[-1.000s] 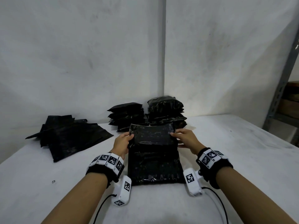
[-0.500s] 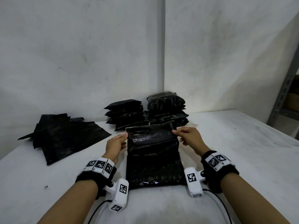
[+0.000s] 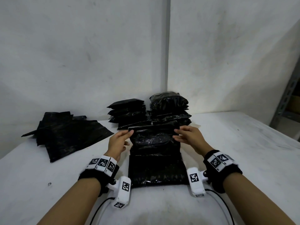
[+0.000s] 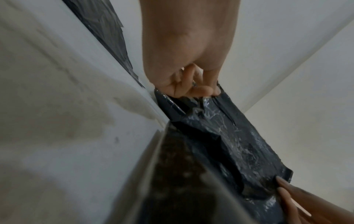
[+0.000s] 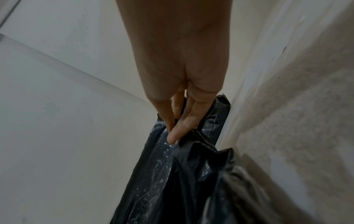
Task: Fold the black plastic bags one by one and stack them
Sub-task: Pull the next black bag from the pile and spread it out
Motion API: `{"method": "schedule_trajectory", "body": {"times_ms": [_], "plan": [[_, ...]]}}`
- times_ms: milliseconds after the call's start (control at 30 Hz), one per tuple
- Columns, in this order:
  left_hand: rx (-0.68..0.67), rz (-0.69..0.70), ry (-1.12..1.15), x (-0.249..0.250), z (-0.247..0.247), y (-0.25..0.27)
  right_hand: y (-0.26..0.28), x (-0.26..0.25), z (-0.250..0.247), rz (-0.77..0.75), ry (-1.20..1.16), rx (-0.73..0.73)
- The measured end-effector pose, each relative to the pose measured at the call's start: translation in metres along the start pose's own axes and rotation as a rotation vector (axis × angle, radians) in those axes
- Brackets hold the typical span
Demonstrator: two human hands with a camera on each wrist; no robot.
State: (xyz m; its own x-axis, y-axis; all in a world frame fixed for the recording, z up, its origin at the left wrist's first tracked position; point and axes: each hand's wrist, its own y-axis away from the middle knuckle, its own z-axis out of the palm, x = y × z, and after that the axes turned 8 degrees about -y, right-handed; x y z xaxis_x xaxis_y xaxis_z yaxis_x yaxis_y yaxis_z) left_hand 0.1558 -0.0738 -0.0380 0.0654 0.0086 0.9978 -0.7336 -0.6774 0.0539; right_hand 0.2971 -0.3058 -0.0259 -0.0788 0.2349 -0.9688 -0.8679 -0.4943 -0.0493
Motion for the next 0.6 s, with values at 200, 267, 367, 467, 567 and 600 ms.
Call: {"method": "schedule_trajectory", "body": {"times_ms": [200, 267, 367, 467, 567, 600], "plan": [[-0.084, 0.038, -0.055, 0.011, -0.003, 0.004, 0.006, -0.016, 0.002, -0.017, 0.304, -0.018], [-0.196, 0.021, -0.052, 0.021, -0.005, 0.012, 0.011, -0.025, 0.004, 0.057, 0.273, -0.104], [-0.371, -0.041, -0.010, 0.032, -0.010, 0.022, 0.016, -0.032, 0.004, 0.153, 0.198, -0.225], [-0.442, -0.074, 0.003, 0.035, -0.015, 0.027, 0.019, -0.035, 0.000, 0.205, 0.257, -0.279], [-0.452, -0.077, -0.043, 0.034, -0.016, 0.032, 0.023, -0.036, -0.003, 0.239, 0.311, -0.314], [-0.444, -0.077, -0.042, 0.033, -0.017, 0.033, 0.025, -0.037, -0.003, 0.232, 0.322, -0.313]]}}
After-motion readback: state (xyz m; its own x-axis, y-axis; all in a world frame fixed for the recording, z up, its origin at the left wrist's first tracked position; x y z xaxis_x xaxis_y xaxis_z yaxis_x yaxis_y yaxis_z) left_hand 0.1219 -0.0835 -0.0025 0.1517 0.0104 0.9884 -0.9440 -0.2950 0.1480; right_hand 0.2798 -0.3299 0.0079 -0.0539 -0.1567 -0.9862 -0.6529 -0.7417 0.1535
